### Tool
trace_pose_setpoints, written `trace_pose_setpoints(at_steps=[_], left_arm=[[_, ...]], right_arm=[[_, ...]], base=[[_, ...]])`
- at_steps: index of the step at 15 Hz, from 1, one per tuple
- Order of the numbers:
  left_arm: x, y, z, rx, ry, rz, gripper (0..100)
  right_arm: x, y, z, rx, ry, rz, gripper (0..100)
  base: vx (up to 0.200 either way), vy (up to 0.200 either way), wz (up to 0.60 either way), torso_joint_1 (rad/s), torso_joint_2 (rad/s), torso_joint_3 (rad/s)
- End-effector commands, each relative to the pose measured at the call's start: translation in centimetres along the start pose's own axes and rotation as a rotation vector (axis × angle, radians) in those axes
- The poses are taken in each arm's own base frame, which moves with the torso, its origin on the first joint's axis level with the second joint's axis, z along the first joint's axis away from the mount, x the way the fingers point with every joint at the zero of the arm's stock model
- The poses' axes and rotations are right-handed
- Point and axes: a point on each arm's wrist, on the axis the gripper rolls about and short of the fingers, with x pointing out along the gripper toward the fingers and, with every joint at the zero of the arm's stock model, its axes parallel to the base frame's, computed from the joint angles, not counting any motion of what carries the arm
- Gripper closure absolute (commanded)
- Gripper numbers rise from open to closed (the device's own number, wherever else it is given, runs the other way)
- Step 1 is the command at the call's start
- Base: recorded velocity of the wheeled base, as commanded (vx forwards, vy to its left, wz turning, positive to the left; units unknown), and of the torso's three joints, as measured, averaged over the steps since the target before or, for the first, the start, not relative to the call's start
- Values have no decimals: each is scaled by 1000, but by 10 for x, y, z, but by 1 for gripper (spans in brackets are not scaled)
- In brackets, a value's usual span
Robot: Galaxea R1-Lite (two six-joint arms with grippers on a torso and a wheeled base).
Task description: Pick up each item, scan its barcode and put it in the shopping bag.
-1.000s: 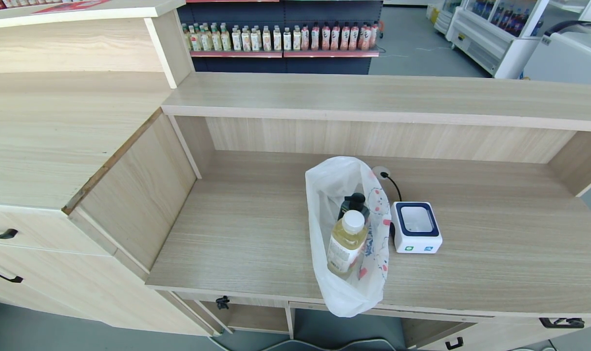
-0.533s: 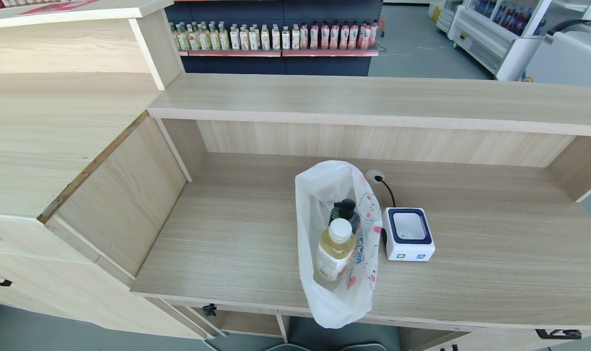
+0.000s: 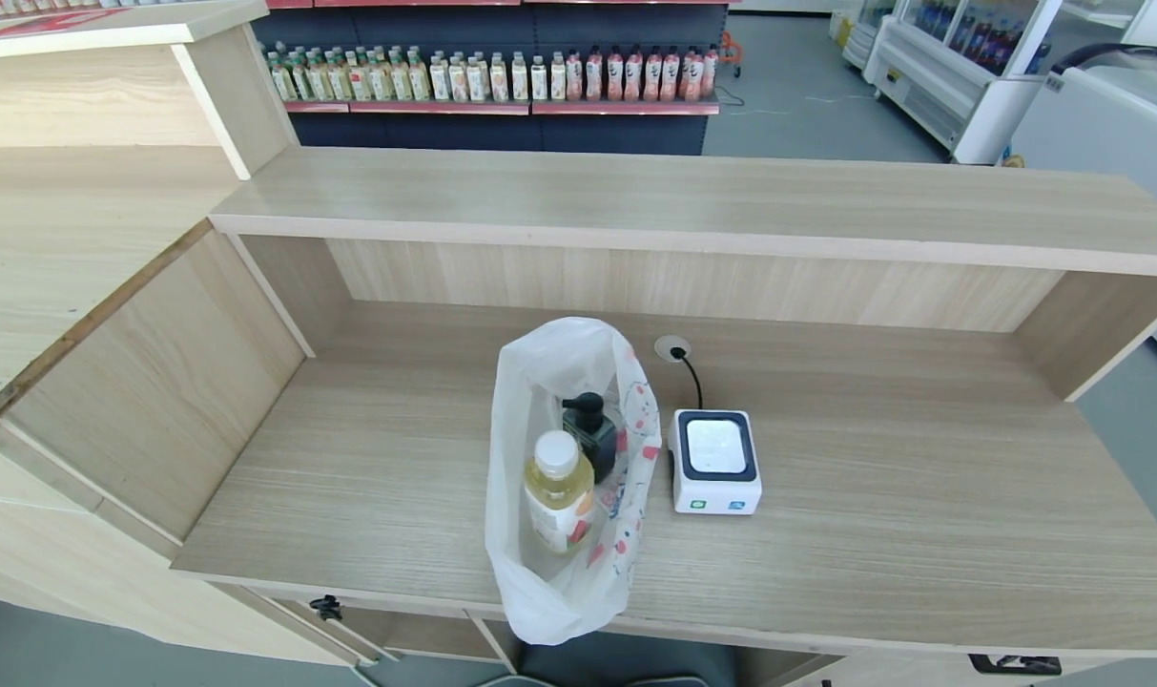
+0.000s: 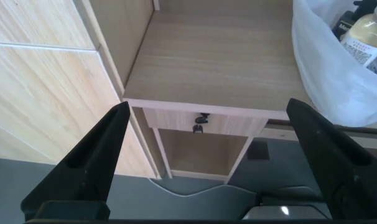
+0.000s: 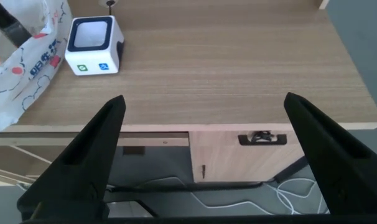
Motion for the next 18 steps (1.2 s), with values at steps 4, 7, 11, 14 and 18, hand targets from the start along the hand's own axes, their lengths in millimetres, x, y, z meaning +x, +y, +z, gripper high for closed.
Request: trace_pose_setpoints(at_steps=[4,7,11,14,18], left_arm=[[0,0,0,-5,0,-1,0],[0,0,0,-5,0,-3,0],[0,0,0,-5,0,-1,0],[0,0,0,-6,0,-3,0],[0,0,0,-6,0,-1,0]], right_arm=[[0,0,0,-4,2,1,0],[0,0,0,2,3,2,100],[0,0,0,2,5,1,100],[0,0,0,2,5,2,100],[0,0,0,16,3,1,100]], base=[[0,-100,0,0,0,1],[0,0,0,0,0,0],[0,0,0,0,0,0],[133,0,0,5,5,2],[0,0,0,0,0,0]])
